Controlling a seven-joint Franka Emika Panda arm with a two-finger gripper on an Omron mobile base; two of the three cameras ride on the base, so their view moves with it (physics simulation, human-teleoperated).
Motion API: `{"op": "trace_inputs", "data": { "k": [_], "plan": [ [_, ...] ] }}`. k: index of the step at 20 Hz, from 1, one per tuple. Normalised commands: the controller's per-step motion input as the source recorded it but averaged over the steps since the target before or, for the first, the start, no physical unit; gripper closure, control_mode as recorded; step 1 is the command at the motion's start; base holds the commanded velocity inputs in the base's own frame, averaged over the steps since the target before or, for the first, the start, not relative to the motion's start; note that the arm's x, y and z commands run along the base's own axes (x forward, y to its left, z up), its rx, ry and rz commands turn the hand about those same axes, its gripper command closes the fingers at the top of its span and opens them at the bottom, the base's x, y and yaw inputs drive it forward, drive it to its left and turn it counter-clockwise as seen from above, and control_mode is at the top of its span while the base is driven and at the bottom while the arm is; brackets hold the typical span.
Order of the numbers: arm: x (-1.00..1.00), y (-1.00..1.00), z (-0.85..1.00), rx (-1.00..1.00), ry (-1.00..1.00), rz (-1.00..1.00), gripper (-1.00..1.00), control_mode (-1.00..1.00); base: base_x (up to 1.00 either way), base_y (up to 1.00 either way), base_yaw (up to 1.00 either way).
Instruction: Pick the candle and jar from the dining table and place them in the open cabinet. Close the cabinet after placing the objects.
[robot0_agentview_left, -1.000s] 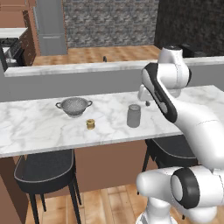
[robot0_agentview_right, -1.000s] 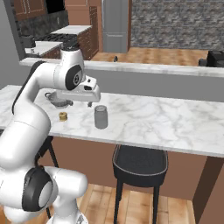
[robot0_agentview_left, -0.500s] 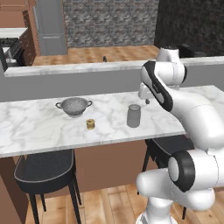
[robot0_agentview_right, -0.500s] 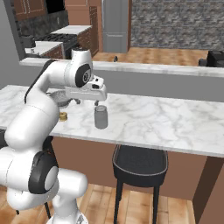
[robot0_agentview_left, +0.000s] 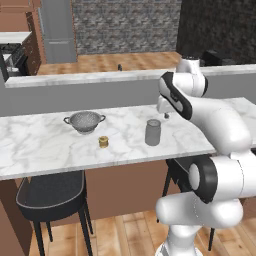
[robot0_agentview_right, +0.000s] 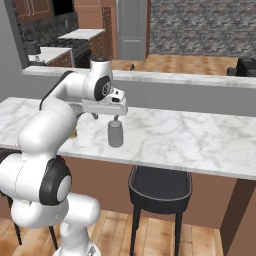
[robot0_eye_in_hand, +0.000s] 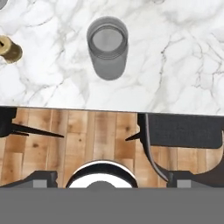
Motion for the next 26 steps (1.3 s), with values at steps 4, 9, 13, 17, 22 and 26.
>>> {"op": "trace_inputs", "data": {
  "k": [4,9,13,17,22,26],
  "plan": [
    [0.30,-0.05,-0.25,0.00,0.00,0.00,-1.00,-1.00,0.00,0.00,0.00],
    [0.28,-0.04,-0.26,-0.01,0.00,0.00,-1.00,-1.00,0.00,0.00,0.00],
    [0.26,-0.03,-0.24,-0.02,0.00,0.00,-1.00,-1.00,0.00,0.00,0.00],
    [0.28,0.00,-0.22,-0.02,0.00,0.00,-1.00,-1.00,0.00,0.00,0.00],
    [0.27,0.00,-0.22,-0.01,0.00,0.00,-1.00,-1.00,0.00,0.00,0.00],
    [0.24,0.00,-0.19,-0.01,0.00,0.00,-1.00,-1.00,0.00,0.00,0.00]
  ]
}}
